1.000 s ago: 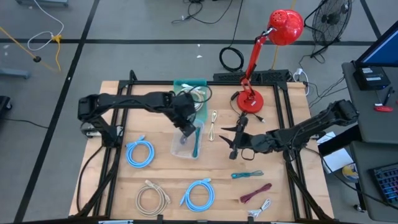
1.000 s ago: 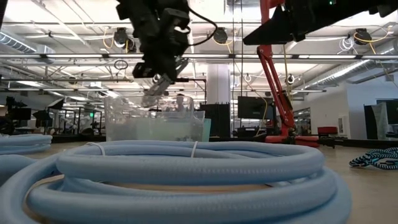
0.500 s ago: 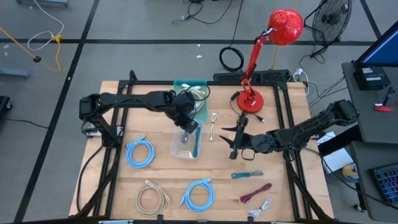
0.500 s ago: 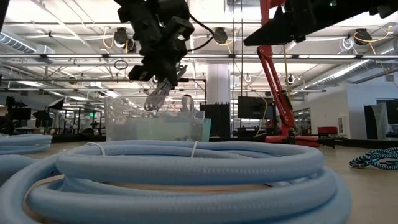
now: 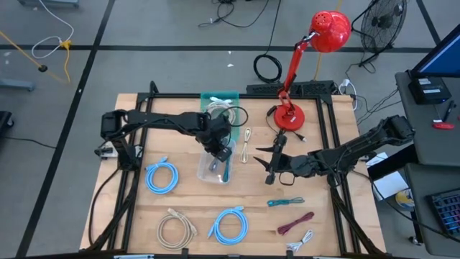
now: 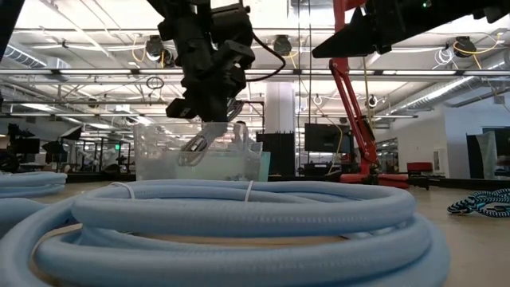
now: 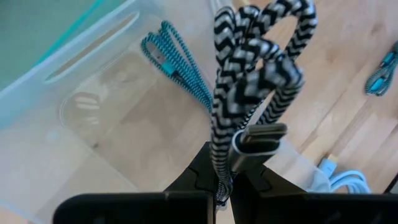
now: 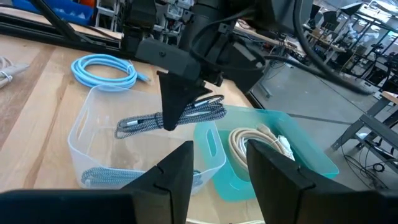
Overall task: Pick & Place USB Port
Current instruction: Put the white black tied USB cable into the transparent bin
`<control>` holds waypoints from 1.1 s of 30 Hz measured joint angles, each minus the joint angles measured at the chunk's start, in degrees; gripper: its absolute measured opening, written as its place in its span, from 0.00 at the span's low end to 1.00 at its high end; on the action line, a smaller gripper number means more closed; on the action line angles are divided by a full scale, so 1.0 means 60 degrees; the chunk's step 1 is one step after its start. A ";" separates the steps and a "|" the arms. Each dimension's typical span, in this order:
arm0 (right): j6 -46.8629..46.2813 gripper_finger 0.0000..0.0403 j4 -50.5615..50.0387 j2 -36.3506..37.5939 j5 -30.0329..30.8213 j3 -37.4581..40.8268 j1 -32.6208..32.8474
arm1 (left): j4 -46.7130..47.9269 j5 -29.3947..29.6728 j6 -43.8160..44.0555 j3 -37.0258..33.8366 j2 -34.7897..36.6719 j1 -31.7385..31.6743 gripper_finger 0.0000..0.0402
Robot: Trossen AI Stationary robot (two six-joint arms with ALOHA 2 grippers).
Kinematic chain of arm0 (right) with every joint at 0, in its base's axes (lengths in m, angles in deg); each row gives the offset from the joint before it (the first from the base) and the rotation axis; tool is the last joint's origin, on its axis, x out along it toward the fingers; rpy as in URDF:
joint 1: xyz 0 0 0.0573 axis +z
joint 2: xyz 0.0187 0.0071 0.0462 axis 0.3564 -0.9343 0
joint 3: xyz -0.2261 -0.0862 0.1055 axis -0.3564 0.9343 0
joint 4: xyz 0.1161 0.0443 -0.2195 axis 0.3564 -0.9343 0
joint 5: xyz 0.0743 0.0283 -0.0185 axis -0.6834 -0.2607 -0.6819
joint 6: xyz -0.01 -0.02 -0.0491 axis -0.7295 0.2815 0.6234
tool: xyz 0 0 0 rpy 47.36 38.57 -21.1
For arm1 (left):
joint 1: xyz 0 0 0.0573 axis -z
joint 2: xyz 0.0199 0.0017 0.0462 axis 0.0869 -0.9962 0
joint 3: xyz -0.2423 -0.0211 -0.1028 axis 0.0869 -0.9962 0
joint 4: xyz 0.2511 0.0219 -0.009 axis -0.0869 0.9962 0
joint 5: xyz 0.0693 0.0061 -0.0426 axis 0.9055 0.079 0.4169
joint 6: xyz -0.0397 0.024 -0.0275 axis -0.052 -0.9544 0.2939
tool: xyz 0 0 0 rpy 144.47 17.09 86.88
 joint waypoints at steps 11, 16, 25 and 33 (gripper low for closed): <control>-0.0036 0.35 -0.0061 0.0000 0.0000 0.0000 0.0001 | -0.1113 -0.0468 0.0454 -0.1057 0.0009 -0.0018 0.04; -0.0025 0.35 -0.0003 0.0000 0.0000 0.0000 0.0001 | -0.1769 -0.0753 0.0573 -0.1504 0.0009 -0.0130 0.04; -0.0004 0.35 0.0008 0.0000 0.0000 0.0000 0.0001 | -0.2001 -0.1034 0.0576 -0.1504 0.0009 -0.0306 0.03; 0.0015 0.35 0.0001 0.0000 0.0000 0.0000 0.0001 | -0.1975 -0.1317 0.0702 -0.1504 0.0009 -0.0277 0.08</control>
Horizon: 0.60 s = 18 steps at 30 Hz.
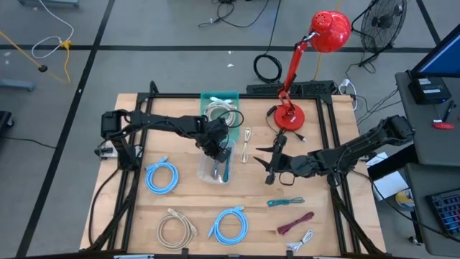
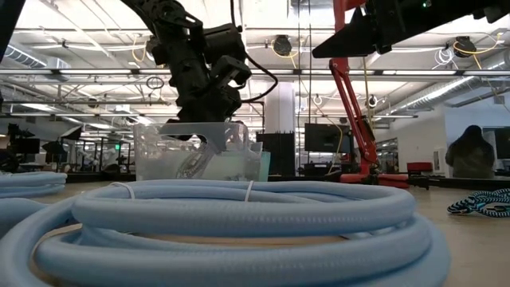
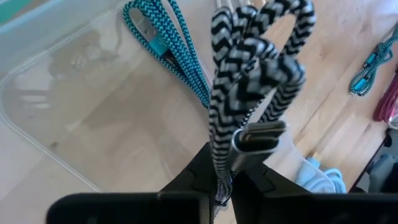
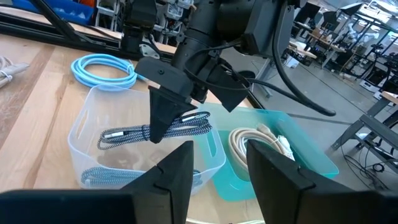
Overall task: Pick & Place USB Port
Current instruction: Put the white black tied USB cable into the transparent bin
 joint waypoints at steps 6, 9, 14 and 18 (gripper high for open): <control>0.0004 0.35 -0.0004 0.0000 0.0004 0.0000 0.0000 | -0.0008 -0.0002 -0.0378 0.0000 0.0000 0.0053 0.15; 0.0019 0.35 -0.0004 0.0000 0.0033 0.0000 -0.0006 | -0.0005 0.0017 -0.0424 0.0000 0.0000 0.0159 0.19; 0.0018 0.35 -0.0004 0.0000 0.0036 0.0000 -0.0015 | 0.0061 0.0028 -0.0440 0.0000 0.0000 0.0186 0.29; 0.0007 0.35 -0.0070 -0.0001 0.0036 0.0000 -0.0017 | 0.0077 0.0017 -0.0564 0.0000 0.0000 0.0189 0.33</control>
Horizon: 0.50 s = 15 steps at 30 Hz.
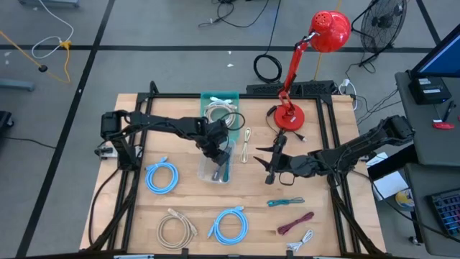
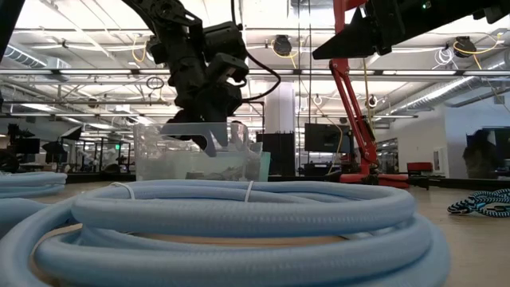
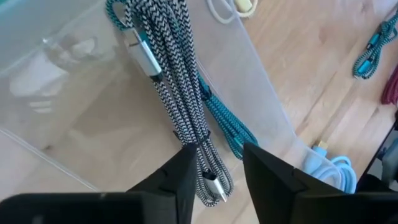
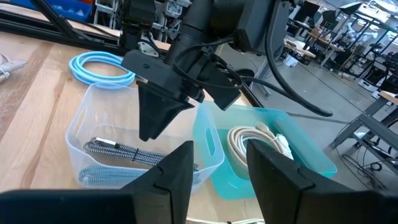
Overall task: Pick & Place USB Port
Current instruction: Put the white black tied USB cable into the transparent bin
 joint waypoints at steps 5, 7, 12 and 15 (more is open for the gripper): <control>-0.0011 0.35 -0.0003 -0.0002 0.0000 0.0000 -0.0001 | 0.0316 -0.0033 0.0050 0.0000 0.0004 -0.0002 0.32; -0.0011 0.35 0.0000 -0.0002 0.0000 0.0000 -0.0001 | 0.0765 -0.0034 0.0051 0.0000 0.0004 -0.0004 0.27; 0.0000 0.35 0.0004 -0.0002 0.0004 0.0000 -0.0001 | 0.1318 -0.0050 -0.0303 0.0000 0.0004 -0.0028 0.03; 0.0002 0.35 0.0005 -0.0002 0.0002 0.0000 -0.0001 | 0.1377 -0.0229 -0.0368 0.0000 0.0004 0.0014 0.02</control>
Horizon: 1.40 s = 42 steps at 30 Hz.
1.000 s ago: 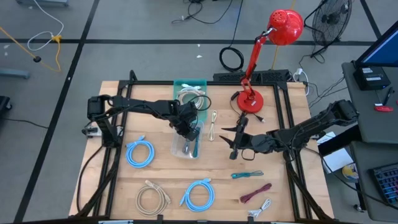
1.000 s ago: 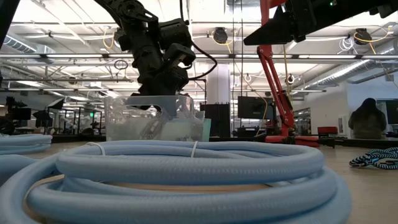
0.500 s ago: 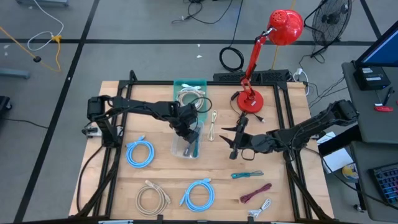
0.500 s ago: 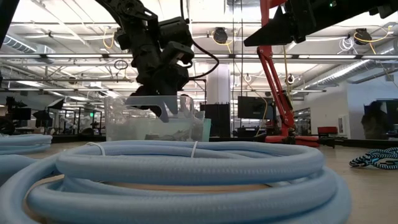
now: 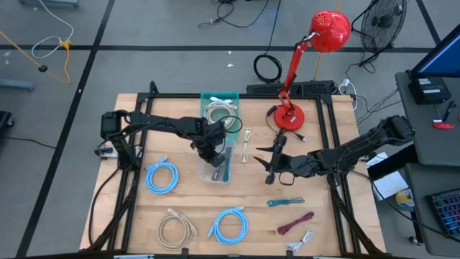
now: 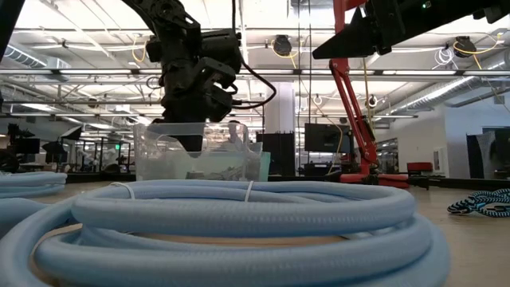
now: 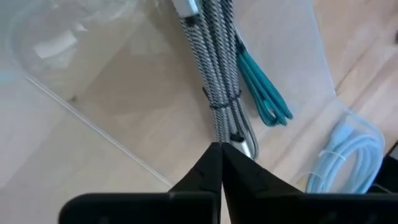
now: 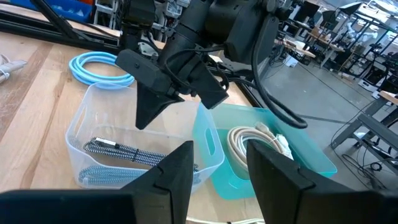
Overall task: Pick & Place USB Port
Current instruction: Put the white black tied USB cable into the transparent bin
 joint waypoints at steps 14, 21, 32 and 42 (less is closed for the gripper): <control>-0.0009 0.35 0.0075 0.0000 -0.0032 0.0000 0.0000 | 0.0299 -0.0119 -0.0142 0.0000 0.0004 0.0381 0.00; 0.0002 0.35 0.0075 0.0000 -0.0035 0.0000 0.0000 | 0.0263 0.0147 -0.1630 0.0004 0.0004 0.0492 0.00; 0.0013 0.35 0.0145 0.0000 -0.0035 0.0000 -0.0015 | 0.0300 0.1256 -0.4569 0.0085 -0.0752 0.1304 0.00; -0.0005 0.35 0.0141 0.0000 -0.0039 0.0000 -0.0113 | 0.0788 0.1737 -0.6162 0.0729 -0.0974 0.1785 0.00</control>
